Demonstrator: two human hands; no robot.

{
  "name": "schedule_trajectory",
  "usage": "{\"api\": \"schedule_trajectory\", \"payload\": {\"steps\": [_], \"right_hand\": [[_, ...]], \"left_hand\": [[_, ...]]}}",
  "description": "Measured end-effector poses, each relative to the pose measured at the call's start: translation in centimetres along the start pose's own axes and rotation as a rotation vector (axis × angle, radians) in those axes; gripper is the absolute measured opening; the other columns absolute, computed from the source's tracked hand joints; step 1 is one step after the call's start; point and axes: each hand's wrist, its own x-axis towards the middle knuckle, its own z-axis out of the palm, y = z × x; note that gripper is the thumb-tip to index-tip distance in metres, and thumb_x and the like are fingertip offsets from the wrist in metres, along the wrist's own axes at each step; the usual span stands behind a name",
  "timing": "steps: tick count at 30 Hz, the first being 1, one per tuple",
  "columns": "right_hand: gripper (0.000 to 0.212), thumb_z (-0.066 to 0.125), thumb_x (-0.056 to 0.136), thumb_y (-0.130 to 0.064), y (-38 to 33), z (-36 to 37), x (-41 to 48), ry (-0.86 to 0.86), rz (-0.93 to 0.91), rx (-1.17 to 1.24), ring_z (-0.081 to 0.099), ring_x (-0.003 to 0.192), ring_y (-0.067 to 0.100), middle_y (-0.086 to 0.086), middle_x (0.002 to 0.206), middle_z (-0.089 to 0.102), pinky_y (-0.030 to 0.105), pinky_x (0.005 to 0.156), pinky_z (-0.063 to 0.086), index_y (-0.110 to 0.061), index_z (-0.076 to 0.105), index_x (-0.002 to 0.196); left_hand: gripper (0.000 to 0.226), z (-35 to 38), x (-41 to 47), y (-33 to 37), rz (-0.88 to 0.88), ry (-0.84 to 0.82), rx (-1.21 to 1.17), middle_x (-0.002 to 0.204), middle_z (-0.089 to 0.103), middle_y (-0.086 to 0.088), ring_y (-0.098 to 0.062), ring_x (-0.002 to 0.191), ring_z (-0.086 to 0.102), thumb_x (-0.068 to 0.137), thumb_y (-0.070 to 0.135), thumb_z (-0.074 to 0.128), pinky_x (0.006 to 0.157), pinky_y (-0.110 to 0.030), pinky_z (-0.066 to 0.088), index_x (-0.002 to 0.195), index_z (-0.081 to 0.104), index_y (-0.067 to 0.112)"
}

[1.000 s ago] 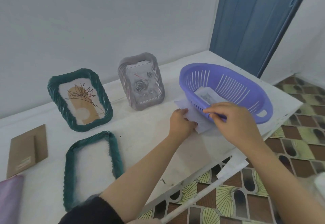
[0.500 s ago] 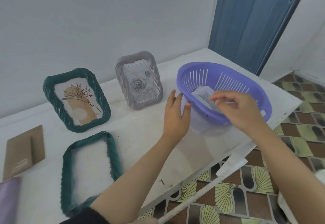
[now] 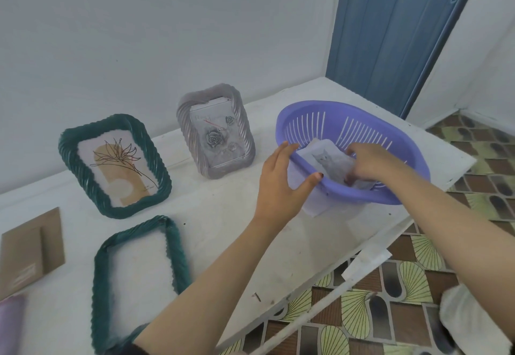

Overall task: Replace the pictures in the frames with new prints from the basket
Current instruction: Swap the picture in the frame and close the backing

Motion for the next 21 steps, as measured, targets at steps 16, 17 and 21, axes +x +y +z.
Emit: {"api": "schedule_trajectory", "payload": {"steps": [16, 17, 21], "right_hand": [[0.025, 0.055, 0.083, -0.007, -2.9, -2.2, -5.7, 0.701, -0.434, 0.592, 0.057, 0.072, 0.013, -0.008, 0.080, 0.062, 0.027, 0.065, 0.047, -0.022, 0.056, 0.104], [0.026, 0.055, 0.084, -0.008, -3.7, -1.8, -6.7, 0.734, -0.496, 0.563, 0.058, 0.075, 0.012, -0.008, 0.081, 0.063, 0.028, 0.067, 0.047, -0.022, 0.055, 0.106], [0.022, 0.059, 0.087, -0.011, -6.4, 0.7, -9.3, 0.856, -0.712, 0.492, 0.059, 0.077, 0.013, -0.002, 0.086, 0.067, 0.023, 0.069, 0.045, -0.014, 0.056, 0.109]], "left_hand": [[0.034, -3.2, 1.4, 4.0, -0.014, -0.073, -0.398, 0.127, 0.052, 0.008, -0.003, 0.115, 0.050, 0.093, 0.016, 0.051, 0.093, -0.015, 0.040, 0.123, 0.043, 0.030], [0.033, -3.9, 1.7, 4.9, -0.038, -0.092, -0.467, 0.124, 0.054, 0.003, -0.007, 0.113, 0.054, 0.095, 0.015, 0.048, 0.090, -0.016, 0.043, 0.123, 0.042, 0.033], [0.025, -6.3, 2.3, 6.9, -0.217, -0.090, -0.513, 0.084, 0.060, 0.004, -0.020, 0.086, 0.068, 0.098, 0.025, 0.042, 0.077, -0.026, 0.055, 0.117, 0.045, 0.041]]}}
